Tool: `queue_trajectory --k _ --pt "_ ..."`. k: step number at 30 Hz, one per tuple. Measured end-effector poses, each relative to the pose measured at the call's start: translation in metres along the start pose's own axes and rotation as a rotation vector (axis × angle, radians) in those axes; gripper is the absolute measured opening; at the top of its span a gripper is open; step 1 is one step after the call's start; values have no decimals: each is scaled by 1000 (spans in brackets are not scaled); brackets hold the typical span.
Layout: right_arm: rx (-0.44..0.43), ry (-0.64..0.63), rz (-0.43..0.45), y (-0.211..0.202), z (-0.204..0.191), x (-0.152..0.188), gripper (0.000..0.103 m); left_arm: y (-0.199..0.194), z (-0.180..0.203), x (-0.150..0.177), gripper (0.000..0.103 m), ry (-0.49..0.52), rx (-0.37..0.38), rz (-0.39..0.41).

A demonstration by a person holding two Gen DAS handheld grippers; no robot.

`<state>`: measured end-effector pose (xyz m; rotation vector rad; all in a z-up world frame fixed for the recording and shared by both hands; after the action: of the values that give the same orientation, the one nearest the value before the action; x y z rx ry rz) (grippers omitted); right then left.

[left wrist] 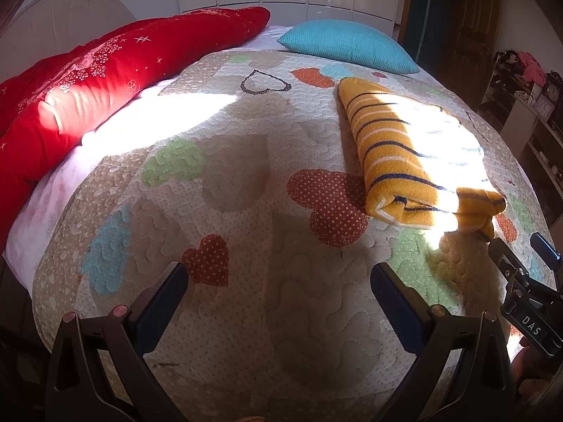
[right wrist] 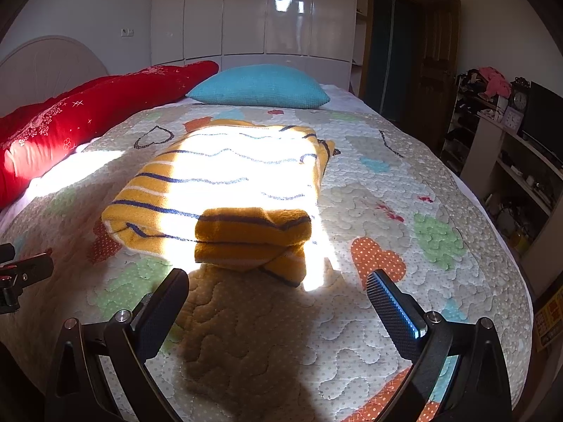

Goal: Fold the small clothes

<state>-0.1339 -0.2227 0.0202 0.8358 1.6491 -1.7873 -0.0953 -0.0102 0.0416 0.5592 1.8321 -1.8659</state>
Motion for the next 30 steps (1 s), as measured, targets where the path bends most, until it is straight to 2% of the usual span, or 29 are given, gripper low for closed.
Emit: queue_trajectory --k 30 --pt "-15 -20 -11 5 -8 3 103 12 -7 4 103 -24 21 -48"
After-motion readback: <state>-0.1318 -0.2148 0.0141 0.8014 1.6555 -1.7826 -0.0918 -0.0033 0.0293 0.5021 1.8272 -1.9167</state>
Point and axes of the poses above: each gripper's, at about its wrist camera, not at the fingertips, and y roughly the way its jaws point, z to its right, x to its underside, the point moved 2 cm from there along y, roughly the way its jaws point, and after that the axes turned 2 degrees about -z, right-handed, at the moved point
